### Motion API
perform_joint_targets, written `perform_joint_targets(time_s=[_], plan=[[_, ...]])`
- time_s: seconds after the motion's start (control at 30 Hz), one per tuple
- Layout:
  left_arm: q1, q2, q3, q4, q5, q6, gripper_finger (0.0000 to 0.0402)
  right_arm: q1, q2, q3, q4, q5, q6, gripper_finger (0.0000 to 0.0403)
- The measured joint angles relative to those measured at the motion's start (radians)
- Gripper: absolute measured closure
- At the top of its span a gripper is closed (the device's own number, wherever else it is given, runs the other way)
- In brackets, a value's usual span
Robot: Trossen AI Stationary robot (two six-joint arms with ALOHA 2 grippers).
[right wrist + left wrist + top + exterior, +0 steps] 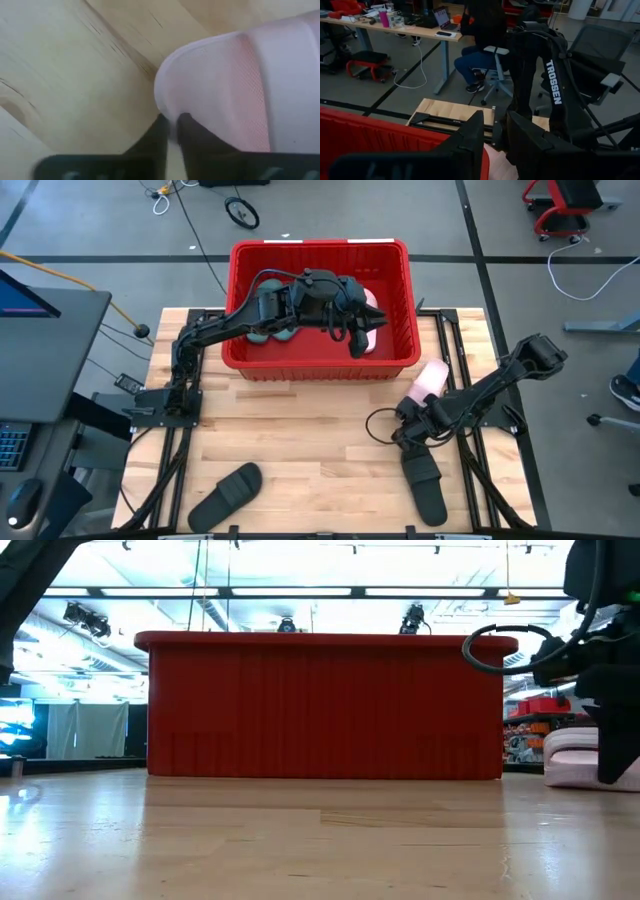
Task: Pick and place slides into bin
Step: Put the pink slipper into the red bin
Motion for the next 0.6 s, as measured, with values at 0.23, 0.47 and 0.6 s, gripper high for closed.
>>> perform_joint_targets(time_s=[0.23,0.47,0.6], plan=[[-0.009,-0.015,0.0,0.001,0.0,-0.003,0.0325,0.015,0.002,0.104,0.005,-0.088,-0.018,0.0387],[-0.045,-0.044,0.0,0.0,0.0,-0.026,0.0331,0.098,0.002,0.281,-0.003,-0.101,-0.069,0.0394],[-0.07,-0.075,0.0,-0.028,0.0,-0.025,0.0326,0.143,-0.002,0.448,0.0,-0.105,-0.174,0.0395]])
